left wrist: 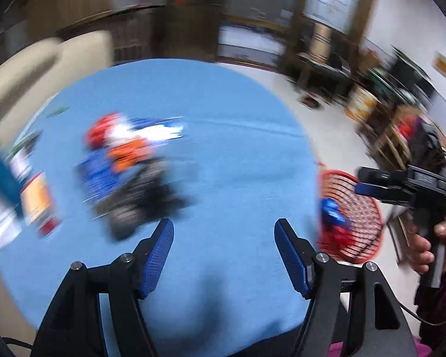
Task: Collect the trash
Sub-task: 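Grasp the black bag with the right tool while the left tool grasps the red-white box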
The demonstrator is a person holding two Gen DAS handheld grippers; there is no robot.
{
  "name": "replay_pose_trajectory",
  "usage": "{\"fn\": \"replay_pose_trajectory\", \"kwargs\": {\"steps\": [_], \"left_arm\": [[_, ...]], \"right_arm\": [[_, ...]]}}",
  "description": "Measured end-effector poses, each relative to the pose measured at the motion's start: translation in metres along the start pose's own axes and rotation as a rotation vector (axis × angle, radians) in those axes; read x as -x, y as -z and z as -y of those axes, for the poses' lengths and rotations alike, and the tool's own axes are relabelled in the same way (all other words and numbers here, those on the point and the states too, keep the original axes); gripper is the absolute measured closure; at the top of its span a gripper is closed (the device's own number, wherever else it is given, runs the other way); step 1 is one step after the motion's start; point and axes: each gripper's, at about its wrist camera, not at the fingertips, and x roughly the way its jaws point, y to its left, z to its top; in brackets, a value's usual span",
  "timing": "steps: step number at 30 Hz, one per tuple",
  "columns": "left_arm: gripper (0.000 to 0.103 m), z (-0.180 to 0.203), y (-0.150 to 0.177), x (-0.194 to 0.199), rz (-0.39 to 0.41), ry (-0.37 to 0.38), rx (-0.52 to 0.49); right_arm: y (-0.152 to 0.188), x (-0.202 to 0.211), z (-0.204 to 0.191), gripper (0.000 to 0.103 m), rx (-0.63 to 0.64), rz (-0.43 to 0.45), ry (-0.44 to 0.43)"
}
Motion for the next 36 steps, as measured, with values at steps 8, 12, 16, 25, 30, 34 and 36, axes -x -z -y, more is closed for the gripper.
{"fn": "replay_pose_trajectory", "kwargs": {"steps": [8, 12, 16, 25, 30, 34, 36], "left_arm": [[0.031, -0.140, 0.037, 0.035, 0.055, -0.272, 0.269], [0.030, -0.177, 0.041, 0.039, 0.063, -0.300, 0.359], [0.030, -0.196, 0.031, 0.031, 0.061, -0.293, 0.389], [0.030, -0.230, -0.001, -0.013, 0.015, -0.270, 0.486], [0.030, -0.236, -0.010, -0.033, -0.003, -0.270, 0.530], [0.030, -0.240, -0.012, -0.048, -0.024, -0.254, 0.567], [0.035, -0.242, -0.010, -0.054, -0.033, -0.233, 0.575]], "right_arm": [[-0.005, -0.085, -0.100, 0.028, 0.165, -0.131, -0.028], [-0.007, -0.122, -0.135, 0.028, 0.197, -0.178, -0.038], [-0.007, -0.152, -0.149, 0.028, 0.183, -0.226, -0.056], [-0.021, -0.212, -0.159, 0.028, 0.056, -0.270, -0.069], [-0.028, -0.244, -0.162, 0.028, 0.013, -0.280, -0.022], [-0.024, -0.259, -0.164, 0.038, 0.001, -0.283, -0.011], [-0.020, -0.261, -0.166, 0.065, 0.027, -0.285, 0.000]]}}
